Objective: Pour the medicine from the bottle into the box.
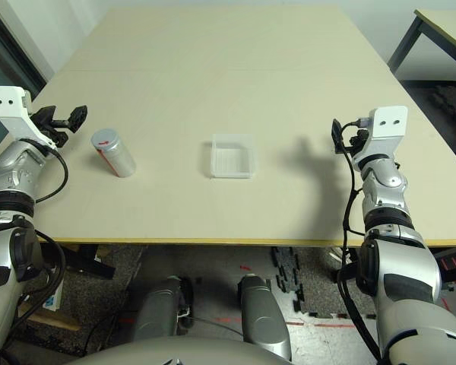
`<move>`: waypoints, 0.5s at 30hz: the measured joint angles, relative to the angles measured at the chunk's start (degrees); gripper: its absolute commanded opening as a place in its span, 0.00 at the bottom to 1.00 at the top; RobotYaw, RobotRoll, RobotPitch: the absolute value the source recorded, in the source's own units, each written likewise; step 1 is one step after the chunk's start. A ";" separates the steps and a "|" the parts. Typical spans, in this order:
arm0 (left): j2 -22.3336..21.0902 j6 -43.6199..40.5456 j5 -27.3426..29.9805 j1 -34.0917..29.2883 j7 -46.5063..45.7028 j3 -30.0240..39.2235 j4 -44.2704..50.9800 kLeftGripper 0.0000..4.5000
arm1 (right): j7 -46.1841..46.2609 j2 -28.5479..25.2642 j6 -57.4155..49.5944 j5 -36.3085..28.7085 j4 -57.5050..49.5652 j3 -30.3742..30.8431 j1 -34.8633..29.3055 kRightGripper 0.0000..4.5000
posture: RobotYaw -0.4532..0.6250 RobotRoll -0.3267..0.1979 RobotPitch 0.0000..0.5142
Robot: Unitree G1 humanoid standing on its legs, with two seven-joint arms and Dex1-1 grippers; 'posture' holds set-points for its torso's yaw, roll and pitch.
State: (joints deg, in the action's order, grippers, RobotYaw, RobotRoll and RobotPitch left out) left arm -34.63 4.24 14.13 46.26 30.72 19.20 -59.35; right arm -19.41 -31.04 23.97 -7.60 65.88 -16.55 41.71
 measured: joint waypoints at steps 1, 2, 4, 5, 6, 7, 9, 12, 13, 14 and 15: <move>0.00 0.01 0.00 -0.02 0.00 0.00 0.00 1.00 | 0.00 0.00 0.00 0.00 0.00 0.00 0.01 1.00 | 0.29 0.62 0.22; 0.00 0.02 0.00 -0.05 0.00 0.00 0.00 1.00 | 0.00 0.01 0.00 0.00 0.00 0.00 0.01 1.00 | 0.30 0.62 0.22; 0.00 0.02 0.04 -0.25 -0.04 0.07 0.22 1.00 | 0.00 0.12 -0.01 0.02 0.00 0.05 0.04 1.00 | 0.30 0.62 0.22; 0.00 0.03 0.08 -0.41 -0.07 0.08 0.38 1.00 | -0.01 0.20 -0.02 0.02 0.01 0.08 0.05 1.00 | 0.30 0.62 0.23; 0.00 0.02 0.11 -0.57 -0.10 0.11 0.53 1.00 | -0.06 0.26 -0.05 0.03 0.01 0.12 0.06 1.00 | 0.30 0.62 0.23; 0.00 0.02 0.13 -0.75 -0.18 0.11 0.68 1.00 | -0.12 0.28 -0.11 0.03 0.02 0.14 0.07 1.00 | 0.30 0.62 0.23; 0.10 -0.13 0.28 -1.45 -0.39 0.15 1.89 1.00 | -0.52 0.29 -0.24 0.02 0.02 0.17 0.08 1.00 | 0.31 0.62 0.24; 0.25 -0.91 0.50 -1.96 -0.37 0.15 3.60 1.00 | -1.99 0.31 -0.47 -0.05 0.02 0.18 0.13 1.00 | 0.30 0.62 0.25; 0.25 -1.47 0.75 -2.08 -0.31 0.20 4.53 1.00 | -3.18 0.35 -0.73 -0.30 0.00 0.17 0.14 1.00 | 0.30 0.62 0.25; 0.20 -2.12 1.15 -2.08 -0.01 0.37 5.26 1.00 | -5.22 0.50 -1.21 -0.76 -0.17 0.15 0.14 1.00 | 0.30 0.62 0.25; 0.06 -2.68 1.43 -2.08 0.18 0.47 5.93 1.00 | -7.29 0.77 -1.44 -1.15 -0.68 0.17 0.08 1.00 | 0.30 0.62 0.26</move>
State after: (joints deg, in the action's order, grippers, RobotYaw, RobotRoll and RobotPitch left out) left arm -34.56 1.56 15.56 44.18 30.90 19.67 -53.41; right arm -26.70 -30.27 22.53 -8.74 65.20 -16.39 41.80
